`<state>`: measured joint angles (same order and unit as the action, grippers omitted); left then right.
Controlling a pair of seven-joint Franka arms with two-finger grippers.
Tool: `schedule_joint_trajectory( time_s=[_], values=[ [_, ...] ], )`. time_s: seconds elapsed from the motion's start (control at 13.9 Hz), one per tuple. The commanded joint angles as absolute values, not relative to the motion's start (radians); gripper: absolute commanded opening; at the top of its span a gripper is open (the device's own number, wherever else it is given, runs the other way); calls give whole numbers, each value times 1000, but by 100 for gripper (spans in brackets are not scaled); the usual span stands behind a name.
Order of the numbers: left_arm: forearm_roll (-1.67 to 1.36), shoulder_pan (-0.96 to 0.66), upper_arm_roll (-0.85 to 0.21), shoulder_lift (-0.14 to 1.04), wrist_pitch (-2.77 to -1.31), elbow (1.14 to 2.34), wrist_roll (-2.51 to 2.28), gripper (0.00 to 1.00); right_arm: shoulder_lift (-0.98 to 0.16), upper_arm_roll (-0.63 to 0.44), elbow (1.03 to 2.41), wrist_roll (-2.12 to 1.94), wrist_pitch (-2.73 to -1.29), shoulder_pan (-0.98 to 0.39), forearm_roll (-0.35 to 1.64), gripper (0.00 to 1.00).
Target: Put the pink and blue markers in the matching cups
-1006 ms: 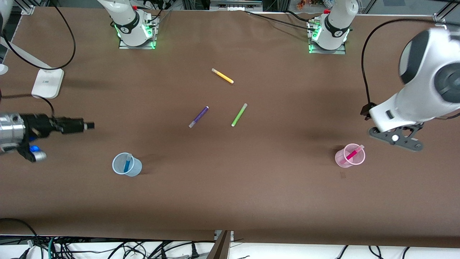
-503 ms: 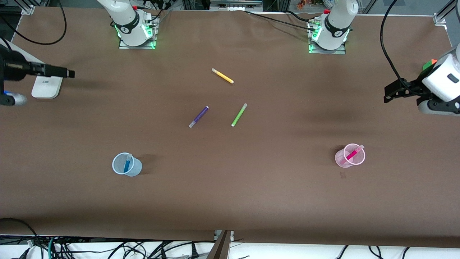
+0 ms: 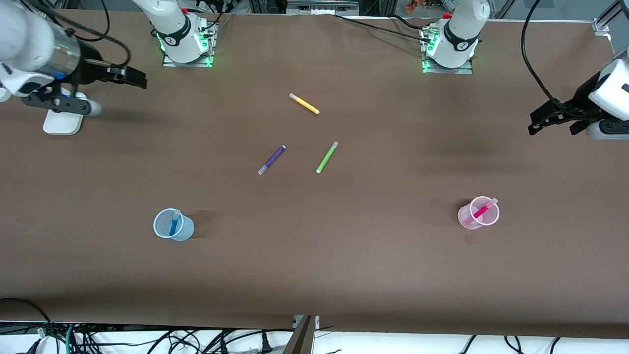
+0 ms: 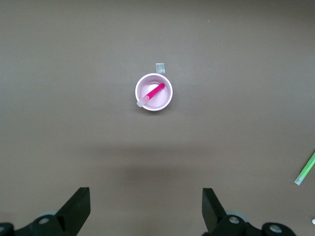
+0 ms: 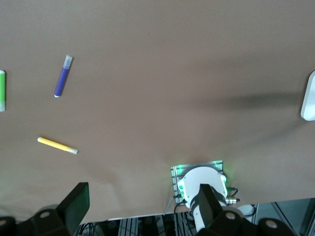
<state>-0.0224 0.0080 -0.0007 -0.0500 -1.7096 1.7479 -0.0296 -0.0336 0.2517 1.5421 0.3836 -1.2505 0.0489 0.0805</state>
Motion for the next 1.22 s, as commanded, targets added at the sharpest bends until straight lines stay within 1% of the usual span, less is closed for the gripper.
schedule_joint_trajectory(
  time_s=[0.0,0.14,0.72,0.79,0.86,0.93,1.08,1.15],
  values=[
    [-11,-11,0,-74,-1709,1770,-31,100,-2,255,1574,380,-1276,60,49,99],
    [-5,-11,-18,-74,-1709,1769,-31,100,-3,250,1574,370,-1275,63,46,99],
    [-3,-6,-18,-71,-1706,1764,-32,100,2,244,1578,365,-1279,58,29,99],
    [-3,-6,-20,-71,-1706,1763,-32,100,0,206,1577,364,-1281,34,29,99],
    [-3,-6,-20,-71,-1706,1763,-32,100,-2,130,1577,361,-1285,-35,31,99],
    [-3,-6,-20,-71,-1706,1763,-32,100,-2,85,1577,351,-1285,-72,31,99],
    [-3,-8,-21,-71,-1706,1761,-32,100,8,81,1591,281,-1311,-69,29,99],
    [-5,-8,-21,-72,-1706,1763,-32,100,37,75,1624,256,-1340,-69,29,99]
  ],
)
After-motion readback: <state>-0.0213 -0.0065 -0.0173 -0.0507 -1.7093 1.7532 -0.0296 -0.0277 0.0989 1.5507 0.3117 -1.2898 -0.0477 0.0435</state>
